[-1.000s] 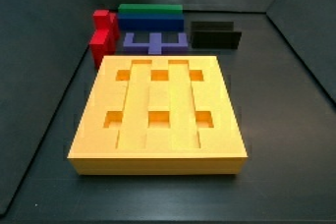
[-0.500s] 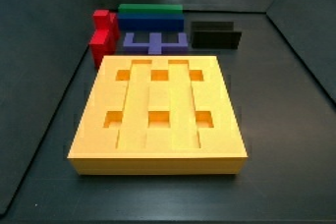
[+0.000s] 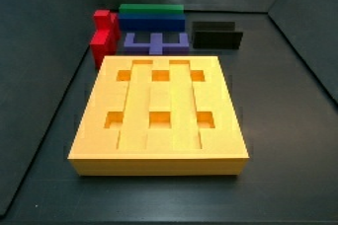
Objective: Pick up the green object. Move up. Move to above the board. Insert the green object.
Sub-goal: Pick up the green object.
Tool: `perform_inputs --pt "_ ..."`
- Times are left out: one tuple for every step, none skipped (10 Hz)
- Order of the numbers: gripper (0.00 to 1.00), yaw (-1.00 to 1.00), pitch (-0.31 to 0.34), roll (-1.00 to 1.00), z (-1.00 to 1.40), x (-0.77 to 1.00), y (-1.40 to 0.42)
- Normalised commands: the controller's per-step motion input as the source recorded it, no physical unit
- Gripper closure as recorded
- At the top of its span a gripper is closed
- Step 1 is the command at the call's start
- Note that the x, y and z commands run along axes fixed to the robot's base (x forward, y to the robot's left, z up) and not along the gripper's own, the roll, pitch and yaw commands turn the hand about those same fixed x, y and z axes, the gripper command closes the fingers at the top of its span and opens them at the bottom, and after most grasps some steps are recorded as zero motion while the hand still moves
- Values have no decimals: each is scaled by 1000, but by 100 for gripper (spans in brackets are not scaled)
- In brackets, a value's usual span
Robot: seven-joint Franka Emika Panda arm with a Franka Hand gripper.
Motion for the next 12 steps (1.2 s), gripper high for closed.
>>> perform_inputs --pt "0 -926 140 0 -137 -66 54" --pt "0 -909 143 0 -137 -71 71" --pt "0 -789 169 0 -191 -94 211" --pt "0 -691 160 0 -223 -71 323" --pt "0 -743 156 0 -251 -29 277" --pt "0 -749 136 -6 -220 -9 263" --pt "0 -751 91 -9 -214 0 263" --pt "0 -751 66 -3 -320 51 280" --pt "0 -731 66 0 -349 63 306" --pt "0 -731 34 0 -494 217 317" --pt "0 -686 40 0 -583 417 334" --pt "0 -397 -50 -30 -523 209 194"
